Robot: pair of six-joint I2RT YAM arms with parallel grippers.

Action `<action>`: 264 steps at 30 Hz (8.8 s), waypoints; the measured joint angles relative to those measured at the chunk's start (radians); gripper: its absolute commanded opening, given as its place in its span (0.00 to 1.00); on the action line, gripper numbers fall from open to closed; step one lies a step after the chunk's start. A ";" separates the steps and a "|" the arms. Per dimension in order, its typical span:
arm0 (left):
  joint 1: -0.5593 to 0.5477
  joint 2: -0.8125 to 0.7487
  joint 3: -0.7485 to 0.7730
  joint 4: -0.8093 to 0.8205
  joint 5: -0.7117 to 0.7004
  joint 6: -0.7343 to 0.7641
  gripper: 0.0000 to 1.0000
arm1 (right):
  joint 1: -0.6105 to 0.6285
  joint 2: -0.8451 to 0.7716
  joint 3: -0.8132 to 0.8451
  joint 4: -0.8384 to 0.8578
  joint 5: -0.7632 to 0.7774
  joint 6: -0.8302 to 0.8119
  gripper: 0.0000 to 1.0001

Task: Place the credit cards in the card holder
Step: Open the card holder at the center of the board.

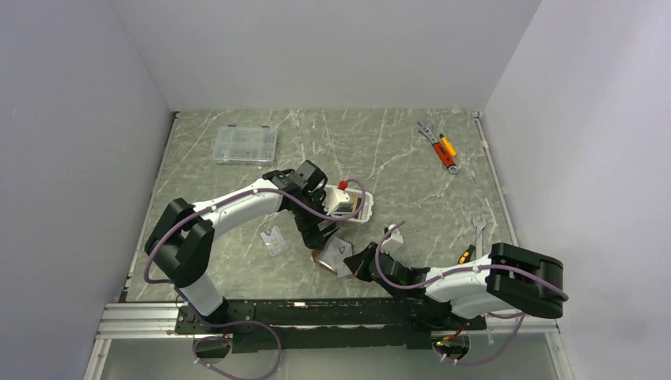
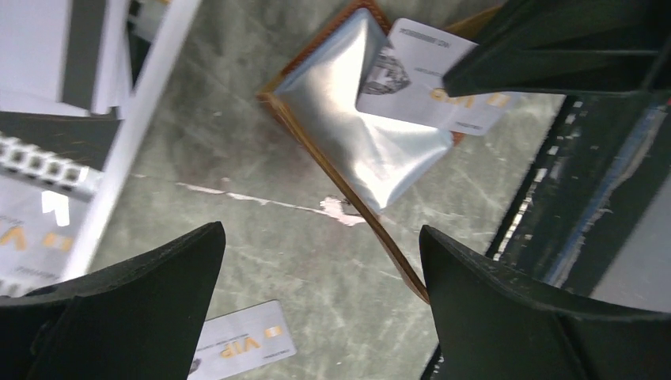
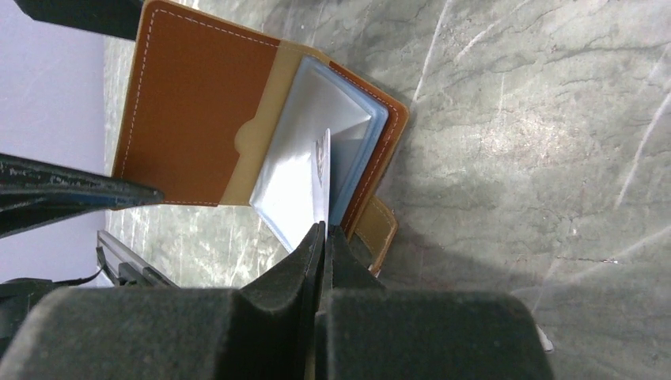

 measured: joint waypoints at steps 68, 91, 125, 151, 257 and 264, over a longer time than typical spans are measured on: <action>0.155 -0.009 -0.233 0.148 0.225 -0.567 0.00 | -0.064 -0.390 -0.009 -0.383 -0.236 -0.286 0.00; 0.154 -0.061 -0.249 0.187 0.143 -0.583 0.00 | -0.065 -0.458 -0.008 -0.412 -0.324 -0.299 0.00; 0.217 -0.108 -0.271 0.211 0.268 -0.513 0.31 | -0.169 -0.012 0.152 -0.061 -0.526 -0.441 0.00; 0.246 -0.096 -0.293 0.220 0.336 -0.474 0.42 | -0.185 0.060 0.209 -0.024 -0.577 -0.459 0.00; 0.179 -0.086 -0.264 0.185 0.224 -0.449 0.21 | -0.216 -0.367 -0.032 -0.257 -0.546 -0.405 0.00; 0.179 -0.086 -0.264 0.185 0.224 -0.449 0.21 | -0.222 -0.343 -0.032 -0.259 -0.549 -0.407 0.00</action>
